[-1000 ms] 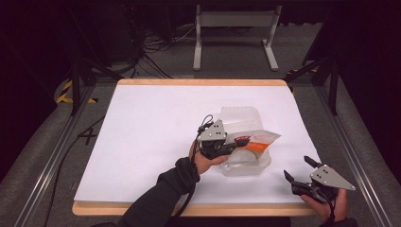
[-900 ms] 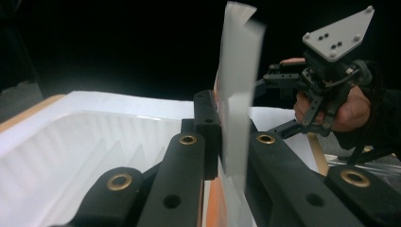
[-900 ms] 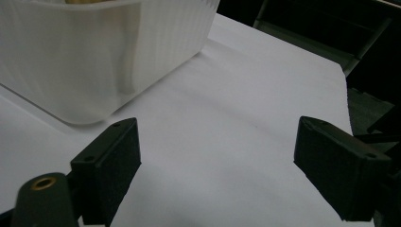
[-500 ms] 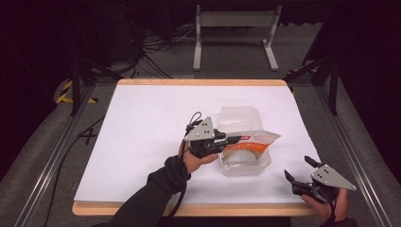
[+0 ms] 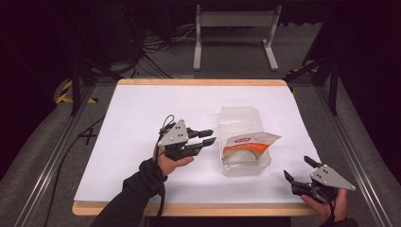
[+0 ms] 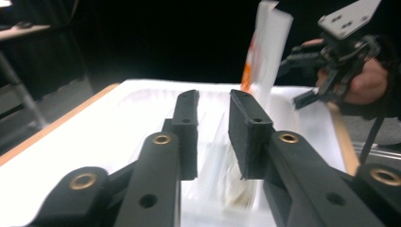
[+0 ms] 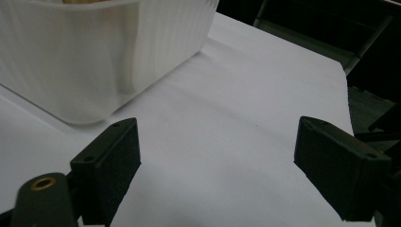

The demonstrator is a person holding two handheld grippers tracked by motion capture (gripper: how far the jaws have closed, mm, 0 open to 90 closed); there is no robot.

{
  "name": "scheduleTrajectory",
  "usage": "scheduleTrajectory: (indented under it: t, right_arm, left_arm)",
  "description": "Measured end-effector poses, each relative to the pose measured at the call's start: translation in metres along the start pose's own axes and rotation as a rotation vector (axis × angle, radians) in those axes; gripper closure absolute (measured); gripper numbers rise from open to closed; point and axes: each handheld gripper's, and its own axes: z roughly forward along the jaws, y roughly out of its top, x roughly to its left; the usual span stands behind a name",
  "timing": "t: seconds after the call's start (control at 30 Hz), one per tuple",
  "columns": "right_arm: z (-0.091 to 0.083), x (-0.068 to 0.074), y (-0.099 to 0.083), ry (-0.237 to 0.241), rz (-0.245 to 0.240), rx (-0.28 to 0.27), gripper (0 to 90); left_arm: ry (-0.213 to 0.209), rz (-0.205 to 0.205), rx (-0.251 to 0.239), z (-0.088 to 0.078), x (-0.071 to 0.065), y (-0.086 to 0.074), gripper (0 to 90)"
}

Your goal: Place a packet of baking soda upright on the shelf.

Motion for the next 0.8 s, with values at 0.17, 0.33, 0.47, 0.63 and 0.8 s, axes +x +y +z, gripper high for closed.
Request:
scheduleTrajectory:
  t: [0.17, 0.33, 0.47, 0.63, 0.8]
  right_arm:
    - [0.001, 0.0, 0.0, -0.001, 0.003, 0.0, 15.9]
    - [0.0, -0.001, 0.002, -0.003, 0.001, -0.011, 15.9]
    - [0.002, -0.001, 0.004, 0.001, -0.003, -0.016, 15.9]
    - [0.008, 0.0, 0.006, 0.007, -0.023, -0.017, 15.9]
    - [0.013, 0.001, 0.009, 0.018, -0.033, -0.019, 15.8]
  left_arm:
    - [0.07, 0.023, 0.055, -0.016, 0.006, -0.011, 61.8]
    - [0.14, 0.038, 0.138, -0.032, 0.014, -0.031, 57.2]
    - [0.171, 0.017, 0.168, -0.049, 0.016, -0.046, 53.3]
    - [0.231, -0.026, 0.212, -0.073, 0.016, -0.065, 47.3]
    - [0.292, -0.057, 0.246, -0.101, 0.016, -0.08, 47.1]
